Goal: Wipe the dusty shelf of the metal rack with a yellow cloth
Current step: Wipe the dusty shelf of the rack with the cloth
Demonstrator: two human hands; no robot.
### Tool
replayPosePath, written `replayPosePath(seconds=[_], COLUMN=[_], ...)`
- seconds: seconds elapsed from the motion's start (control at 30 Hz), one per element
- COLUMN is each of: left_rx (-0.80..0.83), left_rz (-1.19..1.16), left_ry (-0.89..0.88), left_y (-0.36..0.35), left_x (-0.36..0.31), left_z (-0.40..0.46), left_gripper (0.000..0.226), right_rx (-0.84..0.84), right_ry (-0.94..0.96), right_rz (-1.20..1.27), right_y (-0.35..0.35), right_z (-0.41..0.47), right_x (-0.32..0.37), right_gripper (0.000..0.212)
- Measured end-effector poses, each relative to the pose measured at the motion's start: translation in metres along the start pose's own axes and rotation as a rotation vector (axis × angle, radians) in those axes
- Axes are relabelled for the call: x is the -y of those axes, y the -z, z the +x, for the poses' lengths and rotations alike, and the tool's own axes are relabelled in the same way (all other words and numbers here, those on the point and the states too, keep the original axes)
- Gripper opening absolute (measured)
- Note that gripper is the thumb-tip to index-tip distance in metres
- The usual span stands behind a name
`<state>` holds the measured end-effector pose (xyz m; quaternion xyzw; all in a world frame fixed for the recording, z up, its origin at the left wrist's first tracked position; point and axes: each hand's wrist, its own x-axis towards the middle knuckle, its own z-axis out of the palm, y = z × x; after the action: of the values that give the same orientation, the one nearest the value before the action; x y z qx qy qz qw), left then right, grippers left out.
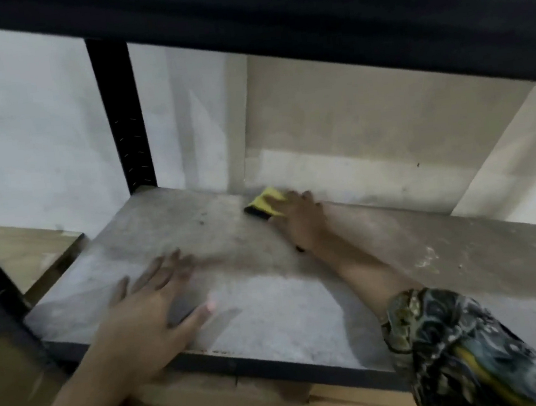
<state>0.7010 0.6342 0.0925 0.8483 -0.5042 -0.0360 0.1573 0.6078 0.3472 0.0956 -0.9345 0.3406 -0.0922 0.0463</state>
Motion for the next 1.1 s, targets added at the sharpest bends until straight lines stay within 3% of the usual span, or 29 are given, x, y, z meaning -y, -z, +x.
replayPosePath(seconds=[0.07, 0.1, 0.13, 0.2, 0.27, 0.33, 0.57, 0.63, 0.73, 0.83, 1.03, 1.1], left_rx=[-0.015, -0.017, -0.016, -0.013, -0.040, -0.056, -0.136, -0.156, -0.168, -0.176, -0.160, -0.165], left_rz=[0.024, 0.033, 0.035, 0.059, 0.068, 0.072, 0.037, 0.034, 0.048, 0.068, 0.095, 0.089], left_ry=[0.057, 0.075, 0.088, 0.090, 0.078, 0.085, 0.063, 0.060, 0.059, 0.058, 0.077, 0.074], left_y=[0.006, 0.007, 0.007, 0.003, 0.000, -0.001, -0.010, -0.010, -0.011, -0.011, -0.011, -0.011], left_x=[0.016, 0.021, 0.024, 0.027, 0.025, 0.023, 0.027, 0.027, 0.026, 0.027, 0.026, 0.026], left_z=[-0.004, -0.007, -0.009, -0.014, -0.016, -0.017, -0.016, -0.017, -0.019, -0.019, -0.018, -0.018], left_gripper=[0.091, 0.089, 0.087, 0.085, 0.090, 0.091, 0.088, 0.089, 0.087, 0.085, 0.076, 0.076], right_rx=[-0.042, -0.087, -0.134, -0.170, -0.066, 0.041, 0.013, -0.032, -0.060, 0.010, 0.003, -0.053], right_ry=[-0.230, -0.253, -0.201, 0.112, 0.411, 0.474, 0.067, 0.035, 0.350, 0.541, 0.168, 0.148], right_rz=[0.038, 0.046, 0.066, 0.179, 0.215, 0.092, -0.039, -0.007, 0.152, 0.058, -0.061, 0.010], right_y=[0.007, 0.012, 0.015, 0.018, 0.008, -0.003, 0.000, 0.003, -0.004, -0.019, -0.009, -0.008], right_z=[0.018, 0.020, 0.019, 0.007, -0.016, -0.024, 0.050, 0.055, 0.039, 0.021, 0.078, 0.082], right_x=[-0.011, -0.009, -0.001, 0.028, 0.067, 0.085, 0.061, 0.078, 0.117, 0.135, 0.106, 0.118], right_gripper=[0.044, 0.041, 0.040, 0.045, 0.046, 0.047, 0.044, 0.043, 0.047, 0.048, 0.046, 0.046])
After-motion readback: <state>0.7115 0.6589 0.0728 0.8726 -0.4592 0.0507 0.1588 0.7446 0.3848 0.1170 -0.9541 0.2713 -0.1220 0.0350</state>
